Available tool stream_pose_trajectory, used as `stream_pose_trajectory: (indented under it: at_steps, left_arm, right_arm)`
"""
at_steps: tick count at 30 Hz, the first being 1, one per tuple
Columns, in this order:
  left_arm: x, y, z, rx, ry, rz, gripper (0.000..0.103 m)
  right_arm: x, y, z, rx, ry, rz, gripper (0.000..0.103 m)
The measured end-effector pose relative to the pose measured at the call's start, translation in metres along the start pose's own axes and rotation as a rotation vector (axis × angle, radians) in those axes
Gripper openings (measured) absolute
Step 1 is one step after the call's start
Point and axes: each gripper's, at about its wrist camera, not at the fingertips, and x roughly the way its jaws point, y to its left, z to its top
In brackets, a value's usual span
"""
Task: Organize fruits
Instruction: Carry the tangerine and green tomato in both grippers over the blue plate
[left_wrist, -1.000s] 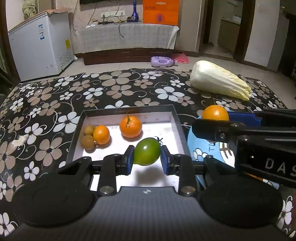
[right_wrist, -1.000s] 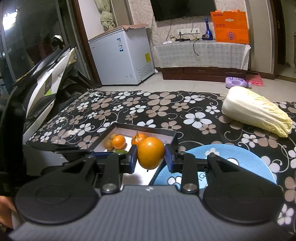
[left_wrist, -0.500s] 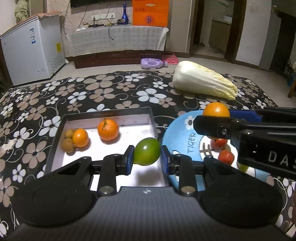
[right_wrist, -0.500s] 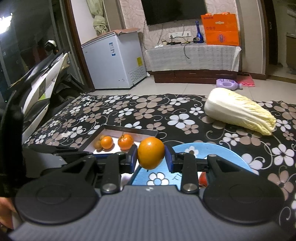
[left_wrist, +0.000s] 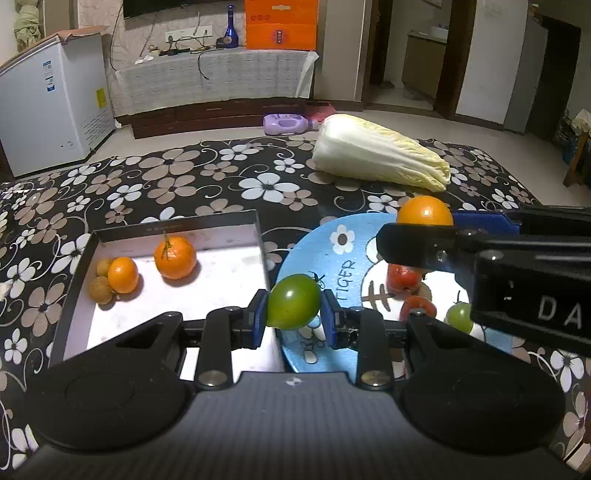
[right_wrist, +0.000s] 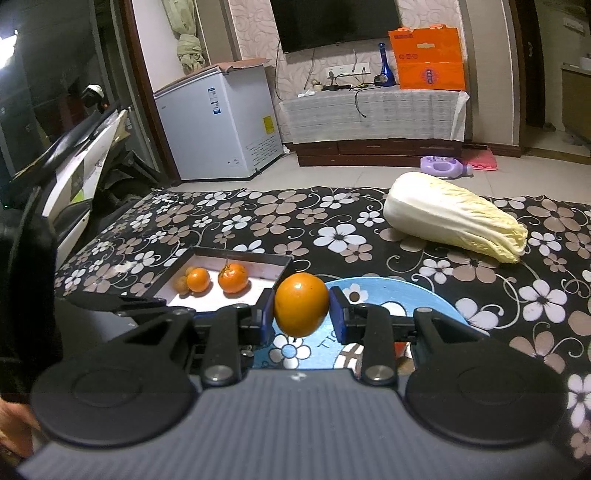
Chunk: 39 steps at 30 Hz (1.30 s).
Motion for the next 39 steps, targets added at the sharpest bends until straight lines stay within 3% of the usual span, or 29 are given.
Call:
stream_pose_trajectory:
  at_steps: [18, 39]
  left_arm:
    - [0.003, -0.022, -0.001, 0.026, -0.008, -0.044, 0.035]
    - [0.020, -0.030, -0.002, 0.018, 0.014, -0.035, 0.035]
  right_arm:
    - [-0.007, -0.013, -0.004, 0.013, -0.002, -0.015, 0.035]
    - [-0.014, -0.021, -0.006, 0.023, -0.010, -0.027, 0.035]
